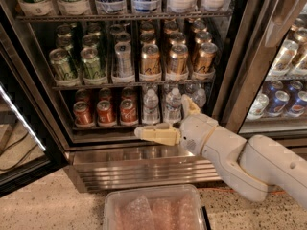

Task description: Pick redbull can from middle shelf of fridge

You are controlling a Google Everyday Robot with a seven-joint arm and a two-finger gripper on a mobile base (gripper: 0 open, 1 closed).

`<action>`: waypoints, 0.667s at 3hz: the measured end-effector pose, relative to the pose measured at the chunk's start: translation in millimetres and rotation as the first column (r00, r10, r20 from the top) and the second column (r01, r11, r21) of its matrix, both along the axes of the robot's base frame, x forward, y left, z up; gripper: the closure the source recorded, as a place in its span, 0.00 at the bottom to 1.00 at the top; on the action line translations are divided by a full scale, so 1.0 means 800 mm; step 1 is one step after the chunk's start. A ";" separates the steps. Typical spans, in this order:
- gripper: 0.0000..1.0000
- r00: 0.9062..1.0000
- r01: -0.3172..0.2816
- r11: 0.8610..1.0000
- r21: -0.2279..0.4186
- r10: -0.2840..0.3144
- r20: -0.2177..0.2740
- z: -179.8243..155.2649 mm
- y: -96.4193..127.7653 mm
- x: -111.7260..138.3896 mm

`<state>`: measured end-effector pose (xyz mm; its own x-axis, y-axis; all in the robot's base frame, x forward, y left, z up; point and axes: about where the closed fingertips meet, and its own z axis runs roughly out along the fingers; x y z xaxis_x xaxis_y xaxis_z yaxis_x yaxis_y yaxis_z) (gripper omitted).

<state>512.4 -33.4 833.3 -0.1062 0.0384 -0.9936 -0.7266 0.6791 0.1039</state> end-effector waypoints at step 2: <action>0.00 0.999 0.018 0.999 0.051 -0.019 0.031 0.001 0.028 0.014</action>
Offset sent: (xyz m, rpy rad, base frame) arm 0.0170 0.0311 -0.0013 0.1281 -0.0222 -0.0456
